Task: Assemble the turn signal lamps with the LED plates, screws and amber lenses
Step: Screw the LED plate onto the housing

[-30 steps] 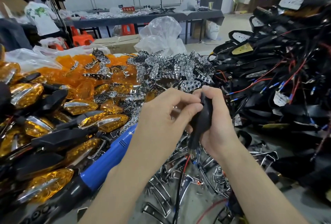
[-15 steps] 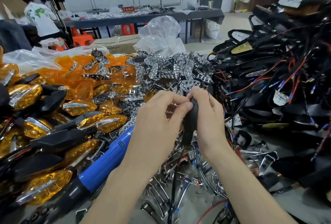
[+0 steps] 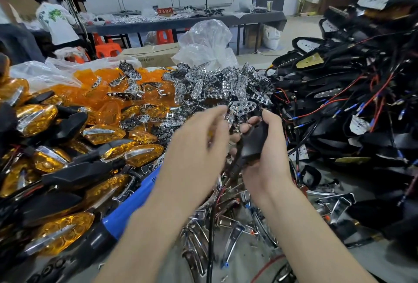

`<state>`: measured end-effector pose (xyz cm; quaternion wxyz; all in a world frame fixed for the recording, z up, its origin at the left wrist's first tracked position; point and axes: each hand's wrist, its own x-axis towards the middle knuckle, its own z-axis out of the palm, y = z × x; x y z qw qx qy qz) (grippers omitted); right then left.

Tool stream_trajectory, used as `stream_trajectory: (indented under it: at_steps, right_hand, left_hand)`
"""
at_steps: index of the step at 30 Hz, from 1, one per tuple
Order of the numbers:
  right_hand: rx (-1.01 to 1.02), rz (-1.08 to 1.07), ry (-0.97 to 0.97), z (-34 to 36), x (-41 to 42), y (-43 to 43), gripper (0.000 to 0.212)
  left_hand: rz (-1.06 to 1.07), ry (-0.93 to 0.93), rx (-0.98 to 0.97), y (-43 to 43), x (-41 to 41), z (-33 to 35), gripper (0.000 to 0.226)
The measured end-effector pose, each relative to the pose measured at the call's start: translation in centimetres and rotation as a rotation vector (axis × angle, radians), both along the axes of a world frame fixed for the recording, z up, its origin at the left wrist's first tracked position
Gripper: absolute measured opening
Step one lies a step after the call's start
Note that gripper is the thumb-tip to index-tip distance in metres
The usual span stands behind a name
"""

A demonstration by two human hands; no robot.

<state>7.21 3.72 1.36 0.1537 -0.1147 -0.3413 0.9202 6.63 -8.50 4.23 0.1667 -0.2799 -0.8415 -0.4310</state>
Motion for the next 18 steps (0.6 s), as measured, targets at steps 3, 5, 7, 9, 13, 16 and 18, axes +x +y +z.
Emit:
stream_trajectory:
  at_steps: [3,5,7,9,13,16,18]
  right_hand:
    - [-0.031,-0.016,-0.031,-0.2,-0.1,0.2,0.029]
    - [-0.007,-0.064,-0.069,-0.4,-0.1,0.4,0.029]
    - [-0.01,-0.082,-0.088,-0.5,-0.2,0.5,0.029]
    - [-0.006,-0.085,-0.102,-0.6,-0.2,0.5,0.029]
    - [0.013,-0.099,-0.131,-0.8,-0.4,0.7,0.031]
    - [0.001,-0.111,-0.153,-0.8,-0.6,0.9,0.031]
    - [0.0,-0.112,-0.162,-0.9,-0.6,0.9,0.03]
  left_hand:
    - [0.19,-0.148,-0.526,-4.2,-2.1,0.8,0.038]
    - [0.266,-0.381,-0.912,-6.0,-2.3,0.9,0.044]
    - [0.256,-0.529,-1.043,-6.4,-2.1,0.8,0.047]
    - [0.246,-0.541,-1.085,-6.3,-2.1,0.2,0.05]
    - [0.298,-0.529,-1.13,-6.6,-2.3,-0.4,0.056]
    - [0.336,-0.528,-1.135,-7.2,-2.2,-1.0,0.059]
    - [0.362,-0.525,-1.145,-7.8,-2.0,-1.8,0.058]
